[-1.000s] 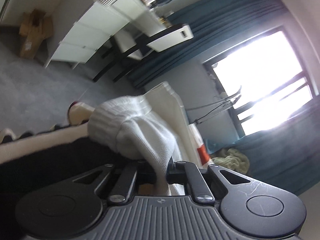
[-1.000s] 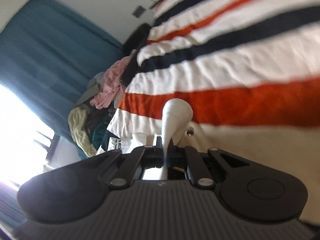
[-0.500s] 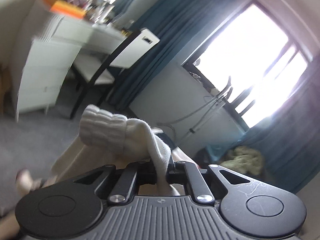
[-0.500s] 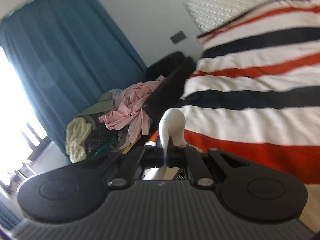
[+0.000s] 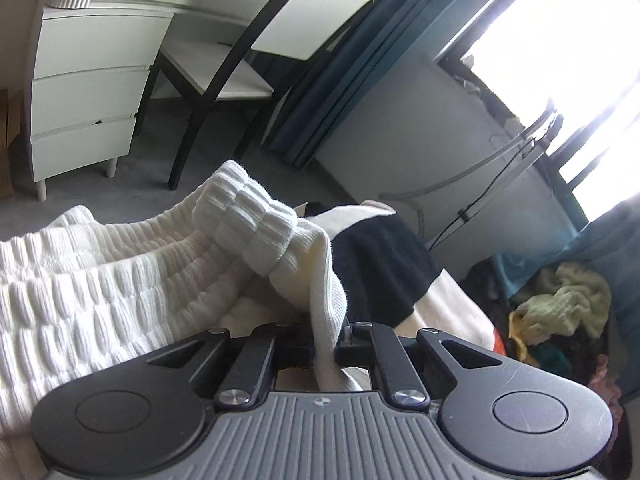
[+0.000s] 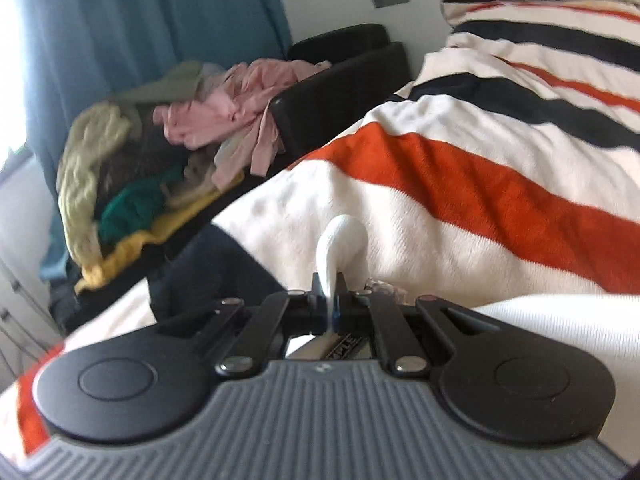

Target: Fold clothes

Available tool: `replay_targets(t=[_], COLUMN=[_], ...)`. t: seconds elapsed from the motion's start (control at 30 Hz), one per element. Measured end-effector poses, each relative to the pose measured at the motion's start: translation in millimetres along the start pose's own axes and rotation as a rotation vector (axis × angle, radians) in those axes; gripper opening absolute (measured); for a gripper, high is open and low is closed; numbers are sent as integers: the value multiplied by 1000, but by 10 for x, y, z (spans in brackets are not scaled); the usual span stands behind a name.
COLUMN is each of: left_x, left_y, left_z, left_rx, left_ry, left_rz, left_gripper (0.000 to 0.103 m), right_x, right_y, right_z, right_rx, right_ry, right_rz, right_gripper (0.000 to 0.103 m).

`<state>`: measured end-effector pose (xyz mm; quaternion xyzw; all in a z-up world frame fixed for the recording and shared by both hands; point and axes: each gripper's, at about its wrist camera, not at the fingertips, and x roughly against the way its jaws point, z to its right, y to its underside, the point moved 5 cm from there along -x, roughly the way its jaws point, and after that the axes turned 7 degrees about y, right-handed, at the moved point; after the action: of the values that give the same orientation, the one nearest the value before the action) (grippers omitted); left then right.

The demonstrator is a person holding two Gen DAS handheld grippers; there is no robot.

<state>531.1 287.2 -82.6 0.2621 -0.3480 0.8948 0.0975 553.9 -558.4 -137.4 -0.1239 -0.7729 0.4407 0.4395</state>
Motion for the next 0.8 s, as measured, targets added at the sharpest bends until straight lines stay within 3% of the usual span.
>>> replay_targets(t=[0.13, 0.27, 0.3, 0.37, 0.43, 0.5, 0.6, 0.8], left_x=[54, 359, 462, 639, 937, 1233, 1601, 1959], left_y=[20, 117, 150, 235, 437, 675, 1048, 1481], left_z=[-54, -94, -94, -90, -132, -217, -395, -697], left_rx=[2, -10, -19, -35, -14, 23, 98, 251], left_ry=[7, 41, 58, 121, 176, 220, 267, 290], left_rz=[-12, -5, -8, -61, -81, -88, -110, -202], left_gripper=[12, 21, 28, 44, 45, 50, 52, 52], right_x=[49, 222, 325, 544, 851, 1180, 1584, 1885], right_y=[12, -38, -41, -42, -17, 27, 157, 633], right_z=[25, 176, 249, 401, 587, 767, 1007, 1397], right_rx=[-4, -77, -109, -172, -226, -261, -297, -336], right_ry=[-25, -75, -86, -112, -167, -235, -358, -441], right_rz=[-31, -58, -70, -95, -109, -117, -173, -383], right_gripper=[8, 9, 12, 24, 53, 62, 62, 61])
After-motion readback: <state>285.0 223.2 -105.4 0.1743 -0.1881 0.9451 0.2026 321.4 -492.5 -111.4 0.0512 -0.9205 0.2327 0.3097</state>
